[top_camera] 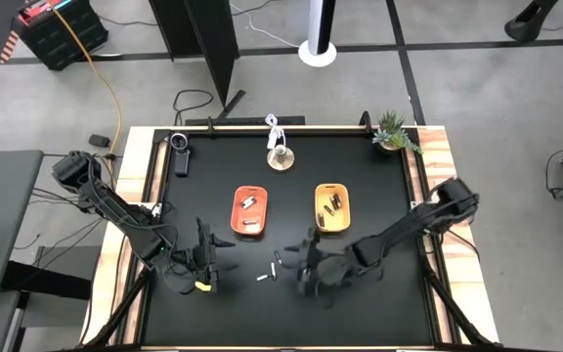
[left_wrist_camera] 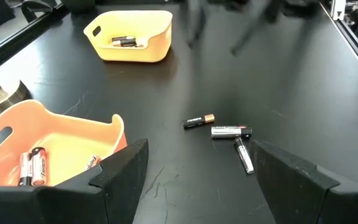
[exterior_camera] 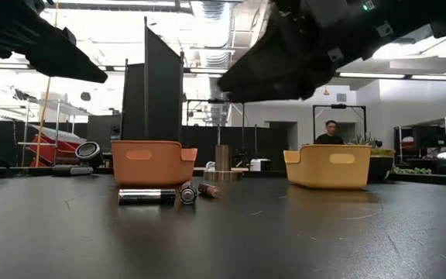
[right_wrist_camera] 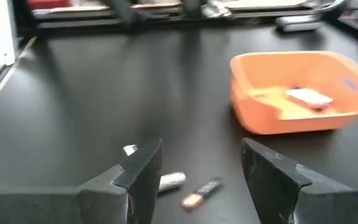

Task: Sort batteries
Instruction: Put the black battery into the yellow bin

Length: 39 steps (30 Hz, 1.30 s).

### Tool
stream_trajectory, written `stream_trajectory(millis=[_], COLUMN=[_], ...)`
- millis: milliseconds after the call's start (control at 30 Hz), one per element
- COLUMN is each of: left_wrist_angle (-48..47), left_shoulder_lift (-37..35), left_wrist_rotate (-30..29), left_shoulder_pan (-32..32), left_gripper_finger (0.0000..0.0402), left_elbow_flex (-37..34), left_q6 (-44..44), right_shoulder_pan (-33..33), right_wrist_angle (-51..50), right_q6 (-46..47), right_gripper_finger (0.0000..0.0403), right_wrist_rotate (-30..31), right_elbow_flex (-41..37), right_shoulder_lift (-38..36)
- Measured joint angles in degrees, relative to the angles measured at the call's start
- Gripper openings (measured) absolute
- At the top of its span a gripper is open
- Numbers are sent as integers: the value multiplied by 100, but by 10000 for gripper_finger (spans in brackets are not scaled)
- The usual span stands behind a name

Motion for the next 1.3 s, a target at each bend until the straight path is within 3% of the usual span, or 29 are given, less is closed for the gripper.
stream_trajectory(millis=[300, 1300], left_wrist_angle=[-4, -47], left_shoulder_lift=[0, 0], left_wrist_rotate=[0, -2], left_shoulder_pan=[2, 2], left_gripper_finger=[277, 277], left_elbow_flex=[0, -4], left_q6=[-13, -24], right_shoulder_pan=[7, -364], right_wrist_angle=[-126, -430], right_q6=[232, 1048], right_gripper_finger=[234, 234], right_wrist_rotate=[-177, -367], right_elbow_flex=[656, 653], right_shoulder_lift=[1102, 1599])
